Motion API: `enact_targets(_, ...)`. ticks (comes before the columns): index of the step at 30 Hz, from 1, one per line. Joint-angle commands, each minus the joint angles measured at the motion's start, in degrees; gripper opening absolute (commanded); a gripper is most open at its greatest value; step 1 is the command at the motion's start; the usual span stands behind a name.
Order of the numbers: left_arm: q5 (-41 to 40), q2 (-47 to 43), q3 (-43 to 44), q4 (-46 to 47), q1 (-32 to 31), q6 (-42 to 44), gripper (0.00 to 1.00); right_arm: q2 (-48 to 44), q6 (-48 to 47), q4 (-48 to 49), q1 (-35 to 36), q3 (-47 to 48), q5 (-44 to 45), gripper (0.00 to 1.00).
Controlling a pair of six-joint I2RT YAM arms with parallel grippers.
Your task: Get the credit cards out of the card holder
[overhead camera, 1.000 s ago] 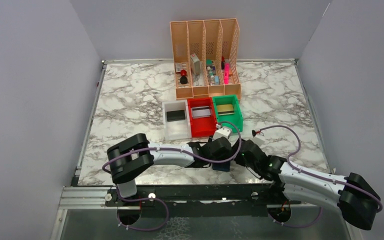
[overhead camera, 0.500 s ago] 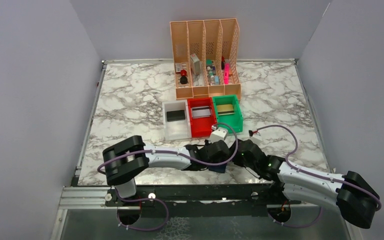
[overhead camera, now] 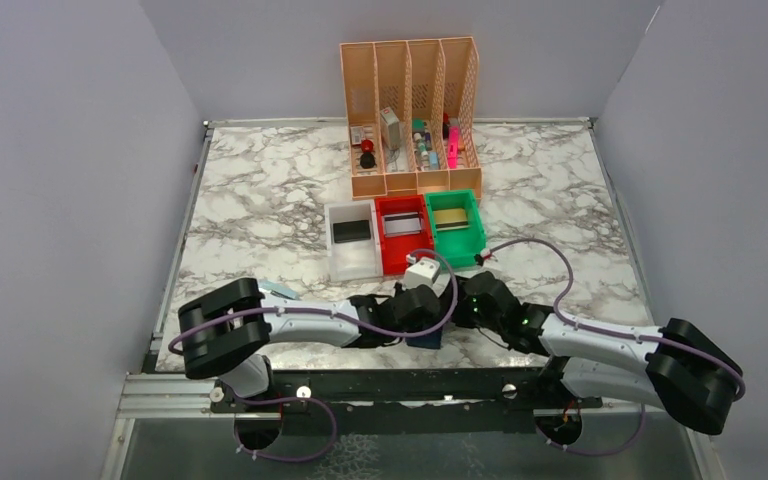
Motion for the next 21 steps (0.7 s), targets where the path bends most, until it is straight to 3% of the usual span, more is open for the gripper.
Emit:
enact_targets(1,-0.88,-4.86,-2.26,2.84,-0.30,-1.82,0.00,3.52,-5.87,1.02,0.07,0.04,-7.82,0.63)
enact_targets(10,-1.31,-7.67,-5.29,3.15,-0.33,-2.86,0.00,3.90,-2.50,-0.03,0.06,-1.14,-2.22,0.21)
enact_targets(16,-2.22,-10.15,-6.65,-0.01,-0.30,-3.03,0.01,0.35,-4.23,-0.20,0.08,-2.56,-2.28,0.25)
enact_targets(19,-2.81,-11.28,-6.70,-2.61,-0.30,-2.92,0.37,0.29,-5.48,-1.33,0.08,-1.43,-3.60,0.29)
enact_targets(21,-2.41,-11.15,-6.43,-3.41,-0.30,-2.05,0.53,-0.01,-6.07,-2.04,0.08,-0.53,-4.37,0.33)
